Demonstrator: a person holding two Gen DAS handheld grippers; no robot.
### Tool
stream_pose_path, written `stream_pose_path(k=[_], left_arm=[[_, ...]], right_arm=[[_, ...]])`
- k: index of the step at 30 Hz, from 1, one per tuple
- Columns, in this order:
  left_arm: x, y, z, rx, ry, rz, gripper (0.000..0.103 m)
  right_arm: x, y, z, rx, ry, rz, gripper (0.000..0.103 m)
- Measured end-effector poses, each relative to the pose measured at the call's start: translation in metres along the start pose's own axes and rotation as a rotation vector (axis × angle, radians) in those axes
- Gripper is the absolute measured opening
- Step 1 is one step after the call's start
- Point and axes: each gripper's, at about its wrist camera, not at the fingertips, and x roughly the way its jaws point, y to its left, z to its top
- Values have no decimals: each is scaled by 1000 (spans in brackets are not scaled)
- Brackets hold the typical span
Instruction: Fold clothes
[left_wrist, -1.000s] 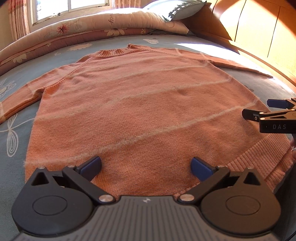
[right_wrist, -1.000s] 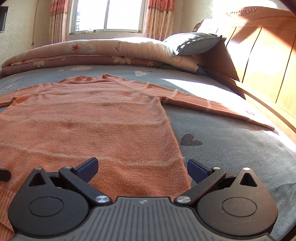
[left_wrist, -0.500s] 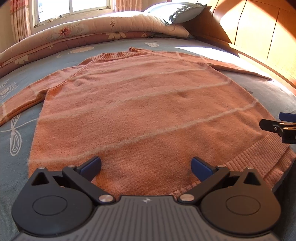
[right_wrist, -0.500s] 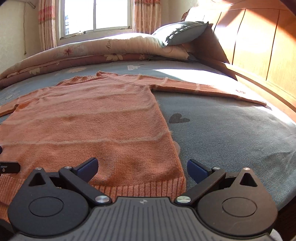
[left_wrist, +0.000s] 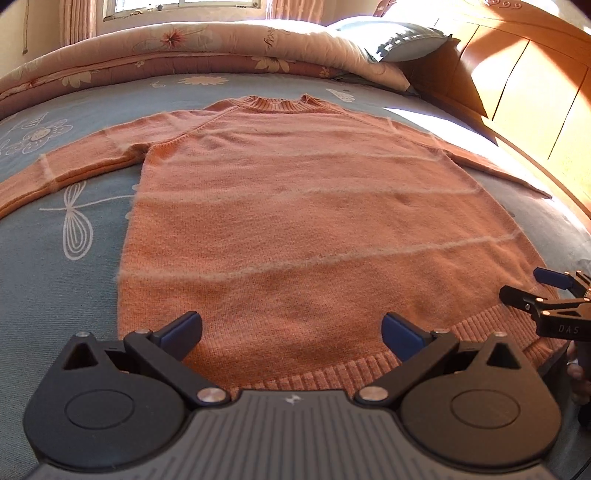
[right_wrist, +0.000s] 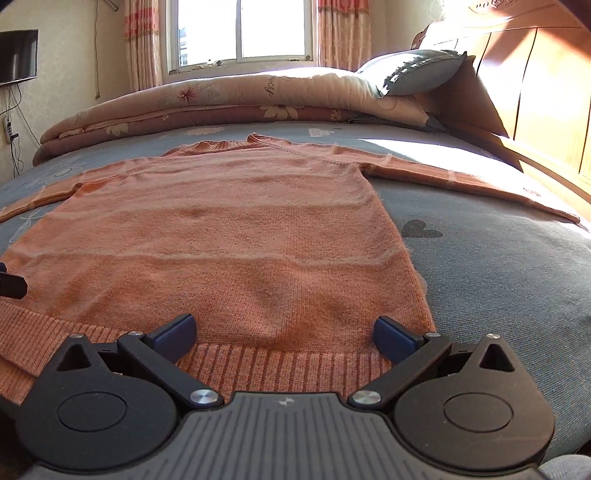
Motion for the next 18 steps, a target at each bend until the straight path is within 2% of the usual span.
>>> stream_pose_path(k=[5,10,15,18], left_arm=[[10,-7,-1,-37,33,-107,102],[0,7,-12,-62,34,-70,102],[-14,34,-9,-148,39,-21,102],[-12,30,-5,-172,45,-82,102]], right_arm=[[1,0,0,4,-6,-2,103],[1,-1,-1,4,-9,-3,103],[2,0,-2,1,-12,-7,103],[2,1,-2,0,-13,-8,103]])
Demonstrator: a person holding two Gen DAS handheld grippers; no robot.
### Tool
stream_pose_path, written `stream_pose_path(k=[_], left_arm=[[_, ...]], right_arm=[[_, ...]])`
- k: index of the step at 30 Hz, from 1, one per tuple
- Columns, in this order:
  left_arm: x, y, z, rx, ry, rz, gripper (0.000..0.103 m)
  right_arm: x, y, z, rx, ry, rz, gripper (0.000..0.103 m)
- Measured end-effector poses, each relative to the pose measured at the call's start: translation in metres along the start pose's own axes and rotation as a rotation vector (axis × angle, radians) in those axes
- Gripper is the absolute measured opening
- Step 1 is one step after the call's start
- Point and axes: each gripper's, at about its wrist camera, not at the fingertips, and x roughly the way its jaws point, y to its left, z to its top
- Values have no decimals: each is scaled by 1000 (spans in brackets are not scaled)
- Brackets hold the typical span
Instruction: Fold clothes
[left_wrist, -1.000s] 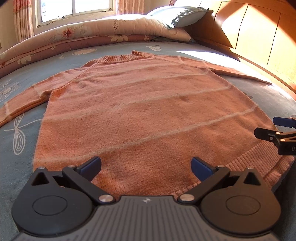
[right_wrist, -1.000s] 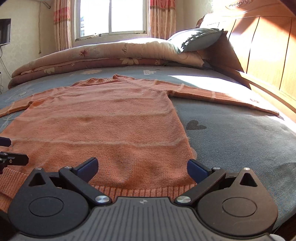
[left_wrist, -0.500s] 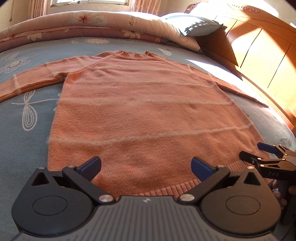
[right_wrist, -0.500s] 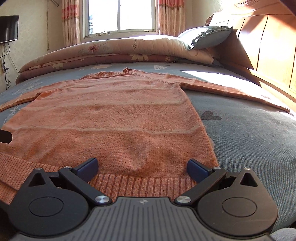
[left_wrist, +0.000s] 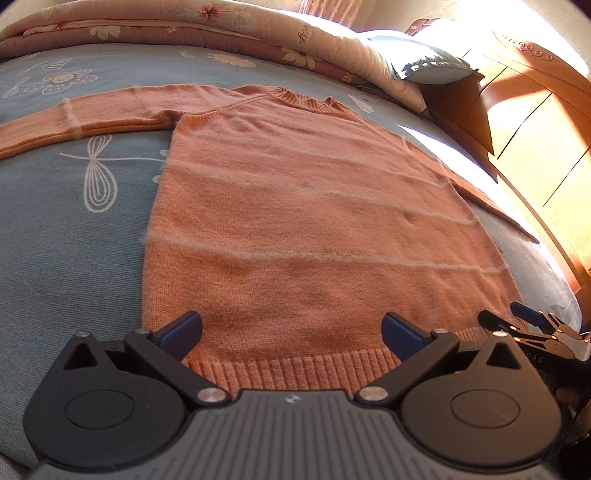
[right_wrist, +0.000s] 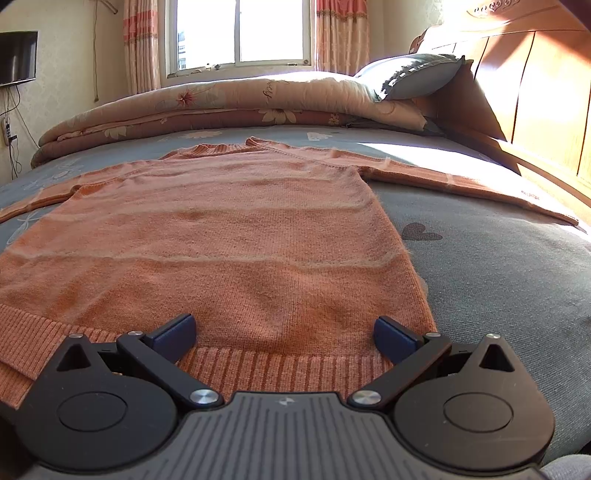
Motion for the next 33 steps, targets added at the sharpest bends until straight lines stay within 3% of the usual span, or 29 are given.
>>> stream_pose_path(k=[4,6,10,13,23,28,33], left_arm=[[9,-13,-4,40,1,8,102],[9,-7,-6,23,-9,76,102],[-6,16,-3,-72,-38,80,102],[-15,21,6,-78,-67,103,102],[4,6,10,-80,-14,30,102],[12,-42,22,47,-17,-84,102],[46,-74,26,-8,86,-278,102]], right_arm=[[0,0,0,-3,-2,-1,103],[0,0,0,-4,-3,-1,103],[1,0,0,-5,-3,-2,103],[1,1,0,-6,-4,-4,103],[1,1,0,-9,-6,-4,103],[2,1,-1,-9,-7,-5,103],[2,1,0,-10,-7,-5,103]])
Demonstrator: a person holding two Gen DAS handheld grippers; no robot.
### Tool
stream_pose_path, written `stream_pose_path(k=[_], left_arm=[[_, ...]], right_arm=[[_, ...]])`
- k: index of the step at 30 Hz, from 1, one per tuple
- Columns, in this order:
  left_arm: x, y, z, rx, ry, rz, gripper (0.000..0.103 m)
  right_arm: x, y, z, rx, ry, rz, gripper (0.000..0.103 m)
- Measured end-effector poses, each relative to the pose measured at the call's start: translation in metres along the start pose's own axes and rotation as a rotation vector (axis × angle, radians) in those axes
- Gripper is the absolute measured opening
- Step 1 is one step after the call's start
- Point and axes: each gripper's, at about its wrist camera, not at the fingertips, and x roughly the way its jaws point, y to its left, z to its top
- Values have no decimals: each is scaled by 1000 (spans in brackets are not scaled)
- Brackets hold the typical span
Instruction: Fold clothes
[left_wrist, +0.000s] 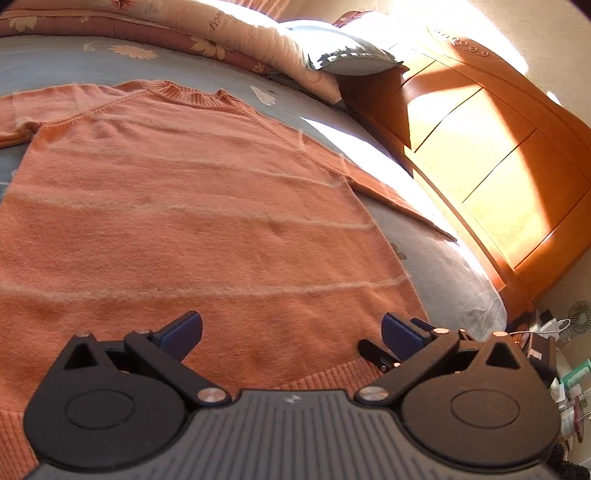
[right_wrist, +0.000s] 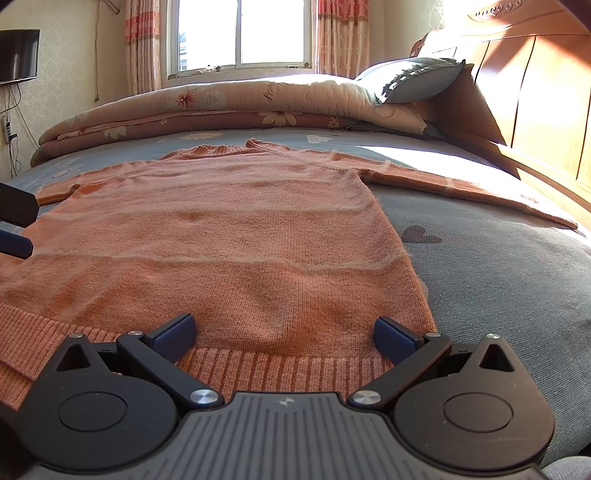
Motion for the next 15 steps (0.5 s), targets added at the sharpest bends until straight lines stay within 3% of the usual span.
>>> stream_pose_path(k=[4,7,15], left_arm=[[33,-16,5,-55,79,-156,102],[46,-15,3,-76,107,-119,102],[19,14,3,-137,83,-44,102]], right_arm=[[0,0,0,0,0,0,103],[0,0,0,0,1,1,103],[0,0,0,0,1,0,103]])
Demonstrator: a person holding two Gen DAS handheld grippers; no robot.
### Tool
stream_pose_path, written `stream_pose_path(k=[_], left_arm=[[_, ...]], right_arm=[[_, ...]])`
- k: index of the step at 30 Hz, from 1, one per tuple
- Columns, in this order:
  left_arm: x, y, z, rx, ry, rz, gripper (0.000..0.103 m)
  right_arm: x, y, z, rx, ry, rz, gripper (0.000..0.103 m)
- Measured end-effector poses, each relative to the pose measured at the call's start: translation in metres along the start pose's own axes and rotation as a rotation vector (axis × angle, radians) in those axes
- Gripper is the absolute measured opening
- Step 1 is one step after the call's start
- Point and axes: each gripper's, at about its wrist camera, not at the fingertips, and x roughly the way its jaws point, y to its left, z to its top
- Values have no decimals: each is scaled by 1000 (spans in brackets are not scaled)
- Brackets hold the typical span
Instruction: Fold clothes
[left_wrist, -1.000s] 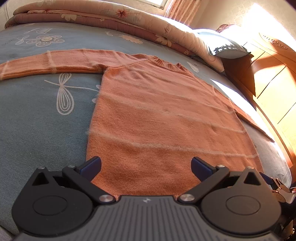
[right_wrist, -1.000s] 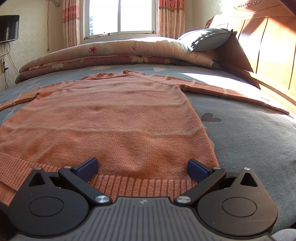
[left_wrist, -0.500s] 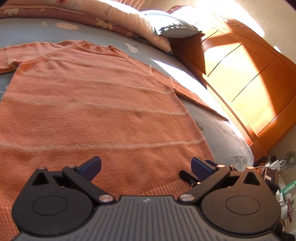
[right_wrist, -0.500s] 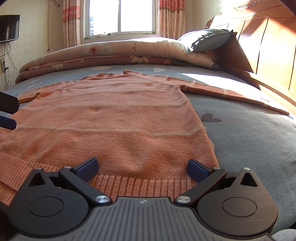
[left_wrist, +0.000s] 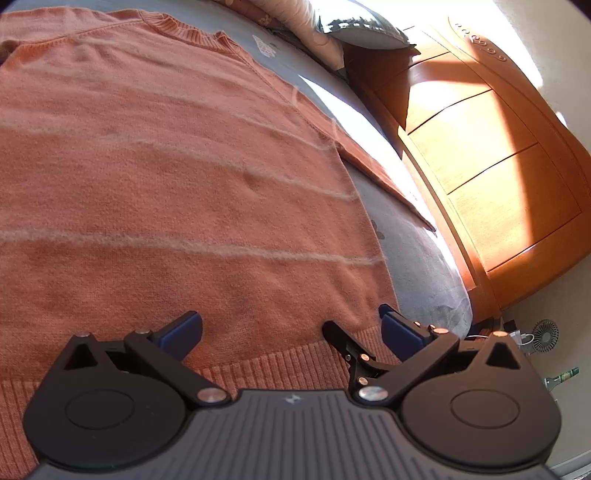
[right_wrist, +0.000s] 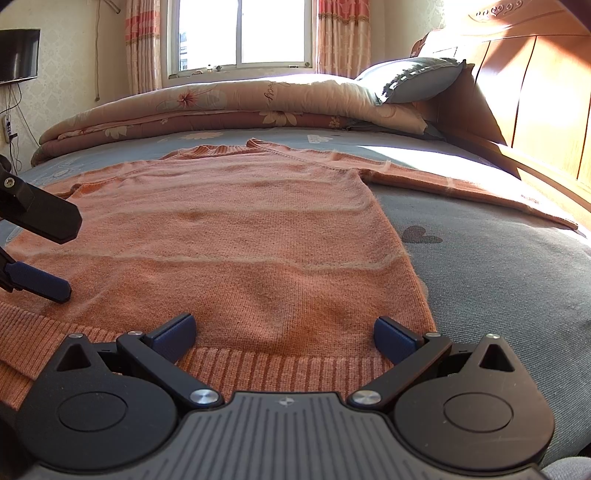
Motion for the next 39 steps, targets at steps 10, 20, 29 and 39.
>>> stream_pose_path(k=[10,20,29,39], left_arm=[[-30,26,-20,-20,-64,3,102],[-43,18,-18,68,-86,98,102],[-55,36,7,82,-155,222,102],[-73,51,-4,85,-172,274,102]], right_arm=[[0,0,-2,-5,-1,-2,103],[0,0,-3,-6,-12,1,103],[-1,1,-3,-4,-15,0,103],[-1,1,-3,-3,-19,-3,103]])
